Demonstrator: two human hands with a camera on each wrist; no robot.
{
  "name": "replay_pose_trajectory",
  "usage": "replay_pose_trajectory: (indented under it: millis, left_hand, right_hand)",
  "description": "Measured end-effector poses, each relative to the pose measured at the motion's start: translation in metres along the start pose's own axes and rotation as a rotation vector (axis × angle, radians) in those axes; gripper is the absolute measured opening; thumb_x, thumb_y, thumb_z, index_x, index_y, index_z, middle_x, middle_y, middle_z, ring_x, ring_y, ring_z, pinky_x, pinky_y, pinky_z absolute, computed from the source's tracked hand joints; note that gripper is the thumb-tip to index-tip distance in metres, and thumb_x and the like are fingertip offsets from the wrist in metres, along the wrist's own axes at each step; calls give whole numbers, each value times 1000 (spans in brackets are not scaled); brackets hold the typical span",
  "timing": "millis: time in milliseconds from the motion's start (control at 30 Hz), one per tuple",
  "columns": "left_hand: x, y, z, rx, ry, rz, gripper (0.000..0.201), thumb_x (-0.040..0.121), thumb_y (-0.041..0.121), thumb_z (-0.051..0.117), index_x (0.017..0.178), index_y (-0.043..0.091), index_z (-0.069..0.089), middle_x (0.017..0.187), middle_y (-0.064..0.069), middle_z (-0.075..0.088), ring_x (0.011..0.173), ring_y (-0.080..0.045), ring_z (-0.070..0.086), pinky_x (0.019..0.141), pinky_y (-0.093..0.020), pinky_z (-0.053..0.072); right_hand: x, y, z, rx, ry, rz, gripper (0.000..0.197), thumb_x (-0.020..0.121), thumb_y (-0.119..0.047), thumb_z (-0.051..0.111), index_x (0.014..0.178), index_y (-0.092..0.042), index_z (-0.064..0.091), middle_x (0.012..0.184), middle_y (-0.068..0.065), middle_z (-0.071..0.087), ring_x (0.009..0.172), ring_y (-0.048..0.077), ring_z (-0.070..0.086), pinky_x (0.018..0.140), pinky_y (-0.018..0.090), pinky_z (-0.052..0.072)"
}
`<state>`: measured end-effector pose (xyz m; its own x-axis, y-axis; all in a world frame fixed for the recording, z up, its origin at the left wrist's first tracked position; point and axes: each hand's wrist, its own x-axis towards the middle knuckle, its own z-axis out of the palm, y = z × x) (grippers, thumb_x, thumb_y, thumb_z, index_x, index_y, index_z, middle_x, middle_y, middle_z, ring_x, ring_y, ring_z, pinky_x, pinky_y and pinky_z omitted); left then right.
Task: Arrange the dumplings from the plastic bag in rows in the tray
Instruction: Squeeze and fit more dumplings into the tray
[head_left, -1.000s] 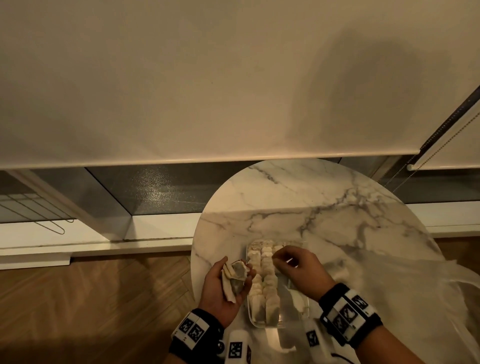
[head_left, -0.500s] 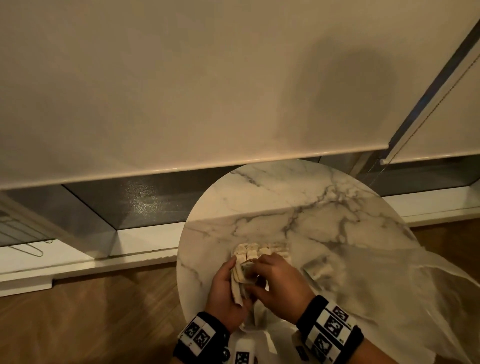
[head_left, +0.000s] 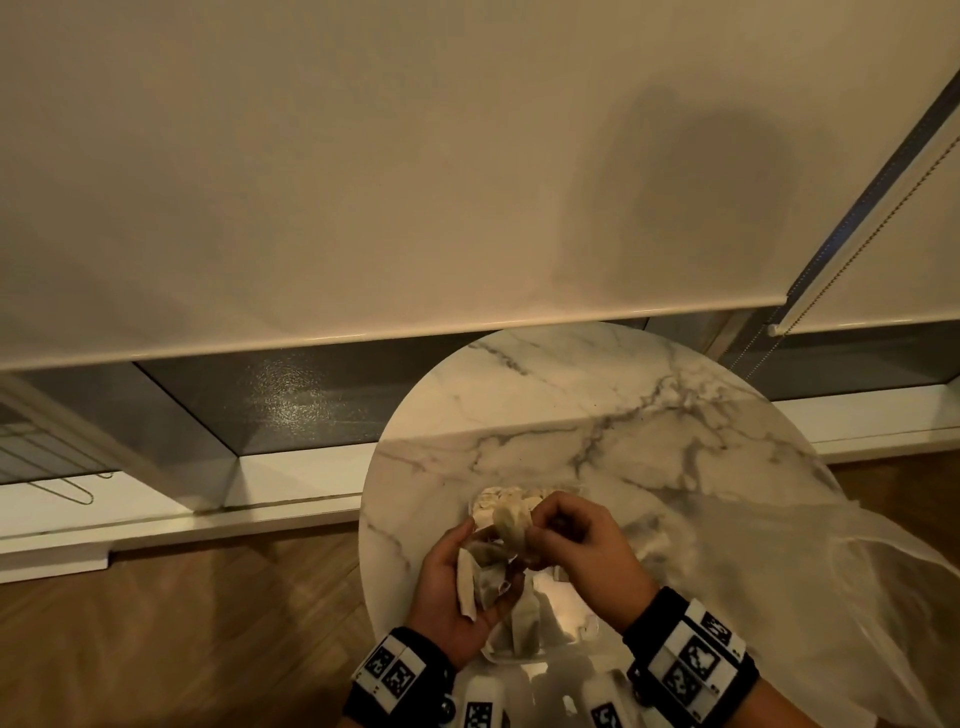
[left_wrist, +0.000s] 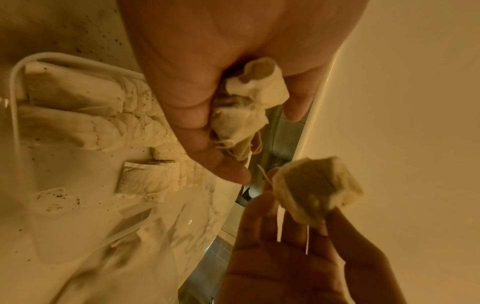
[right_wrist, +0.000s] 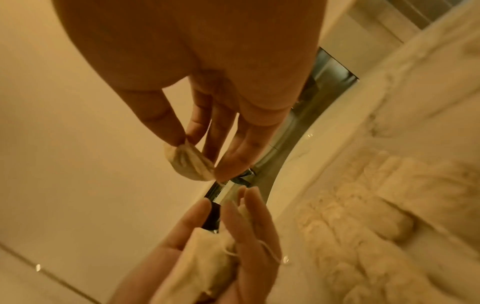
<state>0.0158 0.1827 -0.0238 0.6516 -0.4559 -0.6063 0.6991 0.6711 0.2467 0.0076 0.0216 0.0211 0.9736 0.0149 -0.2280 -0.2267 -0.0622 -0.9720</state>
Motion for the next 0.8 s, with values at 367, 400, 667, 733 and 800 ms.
replay_pose_trajectory:
  millis: [367, 400, 667, 733, 800]
  left_hand:
    - [-7, 1, 5, 190, 52, 12, 36, 92, 38, 59, 90, 9, 78, 77, -10, 63, 57, -16, 55, 39, -22, 40]
    - [-7, 1, 6, 216, 64, 18, 36, 92, 40, 59, 87, 10, 79, 76, -9, 63, 57, -15, 54, 38, -20, 38]
    - [-6, -6, 3, 334, 124, 118, 19, 87, 29, 70, 98, 14, 73, 84, -7, 63, 61, -11, 51, 38, -17, 29]
    - [-5, -7, 2, 316, 128, 133, 19, 90, 29, 67, 99, 14, 73, 86, -8, 65, 62, -12, 53, 39, -18, 30]
    - [-8, -7, 6, 299, 130, 141, 18, 91, 27, 64, 97, 12, 73, 84, -9, 67, 60, -13, 55, 37, -17, 32]
  right_hand:
    - [0, -6, 2, 155, -2, 238, 11, 93, -2, 59, 104, -3, 61, 68, 13, 56, 62, 20, 63, 60, 42, 59]
    - [0, -5, 2, 125, -1, 231, 14, 93, -2, 59, 106, -5, 62, 65, 10, 55, 62, 19, 62, 61, 44, 60]
    - [-4, -2, 2, 89, -87, 191, 22, 93, -4, 62, 114, -11, 59, 66, 3, 62, 67, 17, 65, 68, 49, 61]
    - [-5, -2, -2, 132, -127, 203, 31, 90, -2, 67, 117, -13, 59, 77, 12, 63, 72, 23, 66, 69, 45, 61]
    - [-6, 0, -5, 135, -158, 195, 38, 86, 2, 70, 119, -14, 59, 84, 18, 64, 75, 27, 66, 70, 43, 61]
